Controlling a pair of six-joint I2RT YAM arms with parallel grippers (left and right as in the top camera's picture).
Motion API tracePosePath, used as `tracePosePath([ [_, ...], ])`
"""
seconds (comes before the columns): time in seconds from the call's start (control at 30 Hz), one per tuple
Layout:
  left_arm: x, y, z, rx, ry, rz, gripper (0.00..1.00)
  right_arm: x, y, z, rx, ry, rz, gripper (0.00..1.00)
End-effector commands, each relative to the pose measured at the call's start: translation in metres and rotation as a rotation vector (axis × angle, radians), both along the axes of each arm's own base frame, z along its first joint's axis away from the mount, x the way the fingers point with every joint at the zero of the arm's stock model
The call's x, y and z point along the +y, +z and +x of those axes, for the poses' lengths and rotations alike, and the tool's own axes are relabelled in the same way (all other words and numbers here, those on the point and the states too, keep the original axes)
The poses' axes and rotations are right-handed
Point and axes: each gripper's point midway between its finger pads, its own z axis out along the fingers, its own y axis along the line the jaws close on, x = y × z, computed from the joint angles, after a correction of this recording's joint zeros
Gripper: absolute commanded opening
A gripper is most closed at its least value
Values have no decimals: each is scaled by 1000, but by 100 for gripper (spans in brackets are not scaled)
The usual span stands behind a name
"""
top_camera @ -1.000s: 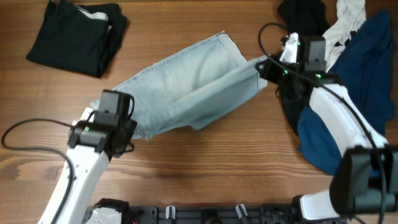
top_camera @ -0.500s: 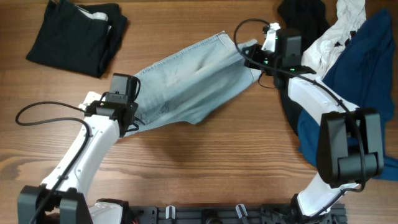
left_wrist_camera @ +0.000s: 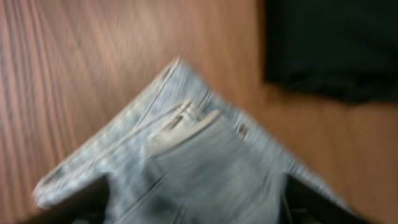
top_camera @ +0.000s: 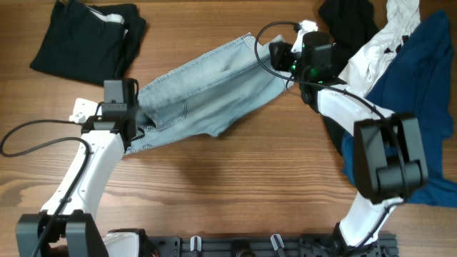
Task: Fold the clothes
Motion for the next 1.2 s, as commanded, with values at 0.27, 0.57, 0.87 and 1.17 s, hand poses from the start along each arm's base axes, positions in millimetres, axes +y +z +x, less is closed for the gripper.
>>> tracePosePath([
  [0.27,3,38,32,-60,-231,168,100,7,10,14,-14,56,-3,100],
  [0.57,-35,24,1,111,-536,61,100,7,-19,-10,129,237,-261,100],
  [0.87,-38,9,-18,213,-553,25,100,-5,-51,-35,276,266,-345,79],
  [1.17,-41,8,-18,211,-563,9,100,-9,-88,-46,394,235,-320,63],
])
